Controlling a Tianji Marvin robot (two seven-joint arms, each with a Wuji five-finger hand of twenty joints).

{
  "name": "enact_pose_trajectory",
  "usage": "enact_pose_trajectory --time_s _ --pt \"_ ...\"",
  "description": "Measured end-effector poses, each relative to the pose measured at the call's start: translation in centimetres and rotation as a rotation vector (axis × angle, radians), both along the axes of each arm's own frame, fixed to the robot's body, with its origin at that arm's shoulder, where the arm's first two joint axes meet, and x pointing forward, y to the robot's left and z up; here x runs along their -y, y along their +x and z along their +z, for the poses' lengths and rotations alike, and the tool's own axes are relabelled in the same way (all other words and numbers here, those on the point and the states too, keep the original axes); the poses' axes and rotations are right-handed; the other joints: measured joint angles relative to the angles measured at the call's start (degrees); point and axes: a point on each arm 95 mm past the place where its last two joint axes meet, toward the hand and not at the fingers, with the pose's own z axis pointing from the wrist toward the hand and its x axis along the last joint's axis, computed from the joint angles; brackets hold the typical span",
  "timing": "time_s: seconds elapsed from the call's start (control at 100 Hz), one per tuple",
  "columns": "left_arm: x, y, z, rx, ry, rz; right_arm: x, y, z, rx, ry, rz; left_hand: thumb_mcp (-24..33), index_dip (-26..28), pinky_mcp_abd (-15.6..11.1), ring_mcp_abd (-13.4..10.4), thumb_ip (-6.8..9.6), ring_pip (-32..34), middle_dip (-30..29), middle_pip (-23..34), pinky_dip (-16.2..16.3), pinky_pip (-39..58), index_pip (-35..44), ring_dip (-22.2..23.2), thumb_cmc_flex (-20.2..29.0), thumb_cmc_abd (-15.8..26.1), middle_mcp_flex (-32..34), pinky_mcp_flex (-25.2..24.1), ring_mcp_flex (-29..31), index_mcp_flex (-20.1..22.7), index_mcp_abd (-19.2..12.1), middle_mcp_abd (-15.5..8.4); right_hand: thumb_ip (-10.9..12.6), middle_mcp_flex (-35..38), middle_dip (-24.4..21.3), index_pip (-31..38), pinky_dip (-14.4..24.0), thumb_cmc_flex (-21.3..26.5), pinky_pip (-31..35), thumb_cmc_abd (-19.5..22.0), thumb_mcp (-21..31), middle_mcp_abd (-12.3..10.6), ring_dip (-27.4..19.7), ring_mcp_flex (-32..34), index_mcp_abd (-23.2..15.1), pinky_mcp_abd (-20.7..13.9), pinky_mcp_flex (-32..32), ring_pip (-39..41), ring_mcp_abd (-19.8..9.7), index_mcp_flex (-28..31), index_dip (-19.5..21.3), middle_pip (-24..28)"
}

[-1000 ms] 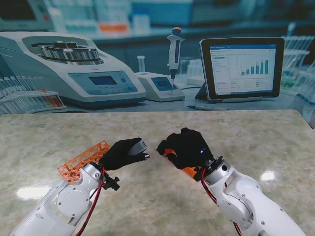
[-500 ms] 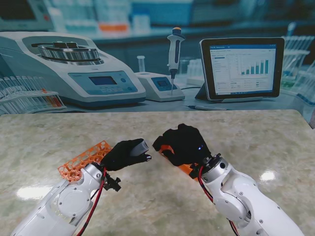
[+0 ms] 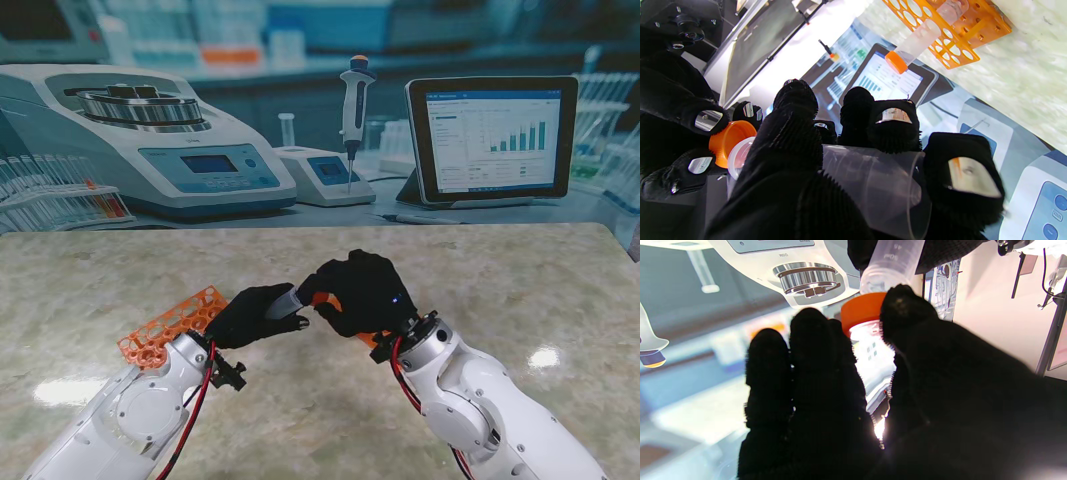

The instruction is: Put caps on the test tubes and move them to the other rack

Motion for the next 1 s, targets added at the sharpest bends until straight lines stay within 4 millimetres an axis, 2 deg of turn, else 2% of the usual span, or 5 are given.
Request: enact_pose_trajectory --time_s 1.0 --pt "-0.12 -0.79 0.27 0.019 -0.008 -0.015 -0.87 0.58 -0.40 -0.036 0.043 0.004 0.0 0.0 0.0 0.0 0.00 -0.2 0.0 0.0 0.0 0.0 0.0 0.0 0.0 0.0 0.0 0.0 0.0 0.0 0.0 0.0 0.0 0.0 0.0 0.2 0.7 0.0 0.1 0.0 0.1 0.0 0.0 0.0 -0.1 0.0 0.1 0.0 0.0 0.0 0.7 0.0"
